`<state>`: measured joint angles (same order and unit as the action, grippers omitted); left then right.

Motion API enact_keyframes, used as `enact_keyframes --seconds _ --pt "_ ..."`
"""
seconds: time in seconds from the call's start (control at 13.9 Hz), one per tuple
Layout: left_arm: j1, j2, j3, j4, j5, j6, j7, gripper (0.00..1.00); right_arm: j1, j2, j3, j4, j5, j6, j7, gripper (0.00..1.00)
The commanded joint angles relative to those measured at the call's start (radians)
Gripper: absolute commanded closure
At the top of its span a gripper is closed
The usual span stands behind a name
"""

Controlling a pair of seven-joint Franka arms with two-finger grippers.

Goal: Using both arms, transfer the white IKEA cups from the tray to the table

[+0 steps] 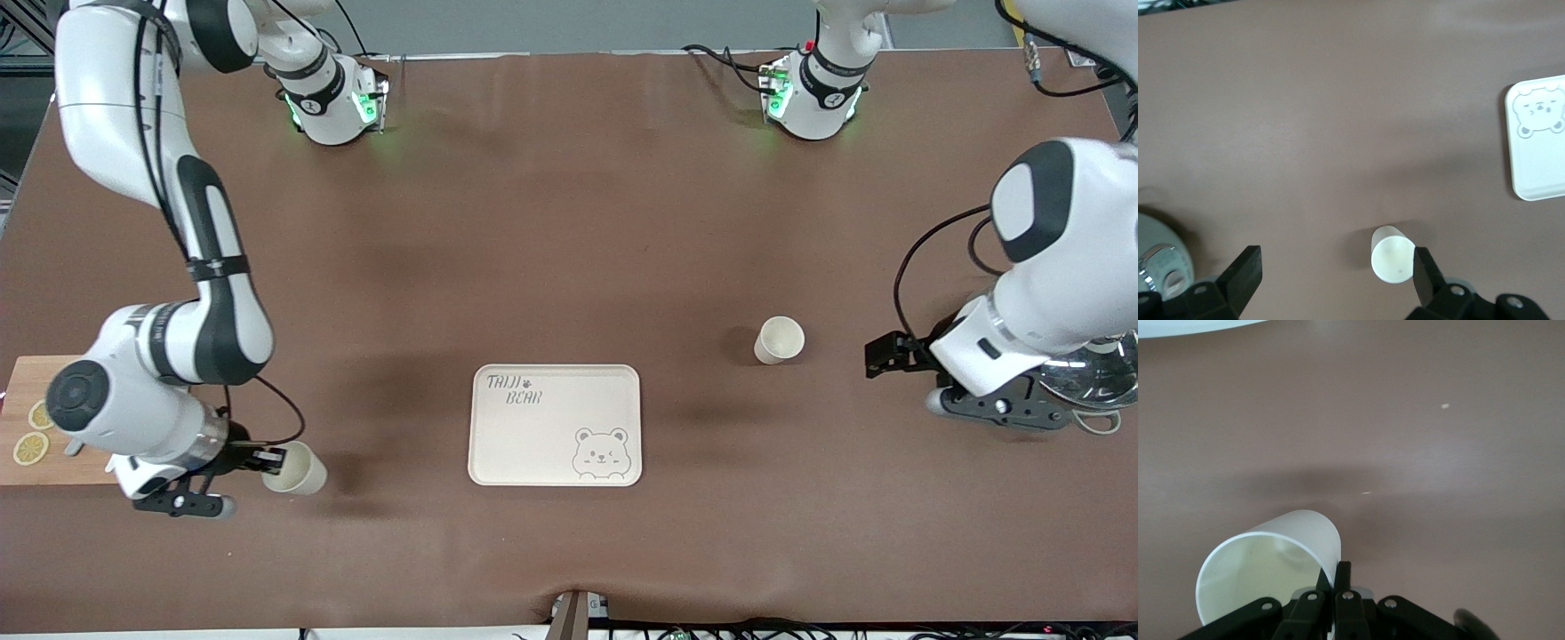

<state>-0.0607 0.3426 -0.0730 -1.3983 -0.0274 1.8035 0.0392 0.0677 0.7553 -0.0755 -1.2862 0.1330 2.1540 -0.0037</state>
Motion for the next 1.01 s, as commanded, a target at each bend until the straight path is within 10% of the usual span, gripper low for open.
enact_keyframes --seconds 0.0,0.93 --pt "0.038 -0.108 -0.004 -0.002 -0.003 -0.123 -0.001 0.00 -0.072 -0.013 0.022 -0.016 -0.004 -0.011 -0.143 1.00" --pt "0.055 -0.116 -0.002 -0.001 0.050 -0.126 0.019 0.00 -0.121 0.088 0.020 -0.035 -0.018 0.050 -0.225 1.00"
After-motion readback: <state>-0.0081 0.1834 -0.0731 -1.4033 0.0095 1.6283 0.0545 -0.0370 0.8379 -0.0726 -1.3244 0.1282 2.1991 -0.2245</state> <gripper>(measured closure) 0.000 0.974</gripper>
